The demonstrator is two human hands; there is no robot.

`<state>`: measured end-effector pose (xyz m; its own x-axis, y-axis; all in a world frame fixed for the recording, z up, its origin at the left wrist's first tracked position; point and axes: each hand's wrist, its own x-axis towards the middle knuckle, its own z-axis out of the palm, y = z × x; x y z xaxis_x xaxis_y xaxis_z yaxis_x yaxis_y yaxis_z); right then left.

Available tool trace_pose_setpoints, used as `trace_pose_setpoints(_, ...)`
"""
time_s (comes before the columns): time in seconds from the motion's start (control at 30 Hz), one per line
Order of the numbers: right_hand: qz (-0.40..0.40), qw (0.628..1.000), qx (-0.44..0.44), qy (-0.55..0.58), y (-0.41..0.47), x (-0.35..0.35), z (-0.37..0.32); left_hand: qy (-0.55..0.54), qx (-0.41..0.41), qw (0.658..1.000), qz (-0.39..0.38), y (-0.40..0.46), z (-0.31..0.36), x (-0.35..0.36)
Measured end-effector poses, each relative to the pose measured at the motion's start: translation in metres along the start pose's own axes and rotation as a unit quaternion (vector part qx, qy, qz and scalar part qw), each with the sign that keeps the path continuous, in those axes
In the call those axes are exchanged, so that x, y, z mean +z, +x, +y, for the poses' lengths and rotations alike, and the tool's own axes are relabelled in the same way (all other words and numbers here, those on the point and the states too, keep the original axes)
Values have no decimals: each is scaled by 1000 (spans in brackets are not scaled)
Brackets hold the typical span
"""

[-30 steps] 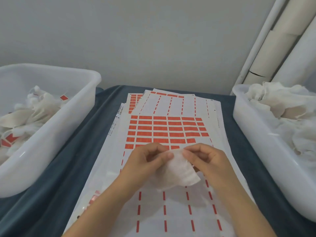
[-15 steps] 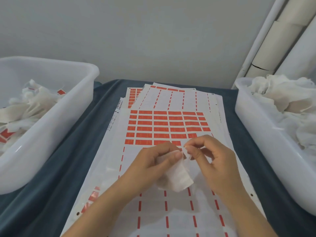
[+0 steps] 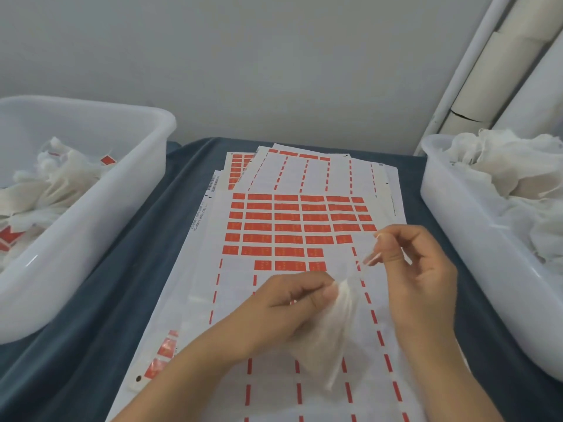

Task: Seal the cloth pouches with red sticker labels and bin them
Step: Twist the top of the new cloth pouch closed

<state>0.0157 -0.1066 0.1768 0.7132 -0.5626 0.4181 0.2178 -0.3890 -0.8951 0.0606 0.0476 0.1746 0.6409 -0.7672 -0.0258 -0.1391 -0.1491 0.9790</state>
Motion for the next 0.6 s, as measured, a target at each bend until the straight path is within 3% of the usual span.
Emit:
trace_pose_setpoints(0.1, -1, 1000, -10, 25, -2, -1, -5, 91, 24, 985, 143, 5, -6, 5)
trace_pose_setpoints(0.17, -1, 999, -13, 34, -4, -2, -8, 68, 38, 976, 203, 6, -8, 5)
trace_pose_setpoints(0.2, -5, 999, -17, 40, -4, -3, -10, 20, 38, 983, 181, 7, -9, 4)
trace_pose_setpoints(0.27, -26, 998, -36, 52, -5, -3, -12, -95, -14, 994, 46, 4, -6, 5)
trace_pose_setpoints(0.33, -61, 995, -70, 38, -9, -2, -14, -159, -84, 981, -73, 4, -6, 6)
trace_pose_setpoints(0.37, -84, 992, -92, 24, -12, 0, -15, -180, -101, 974, -95, 5, -7, 7)
trace_pose_setpoints(0.5, -133, 956, -241, -97, -23, 12, -14, -332, -95, 938, -13, 10, -7, 0)
trace_pose_setpoints(0.6, -124, 937, -296, -140, -26, 17, -8, -488, -78, 867, 70, 8, -7, -17)
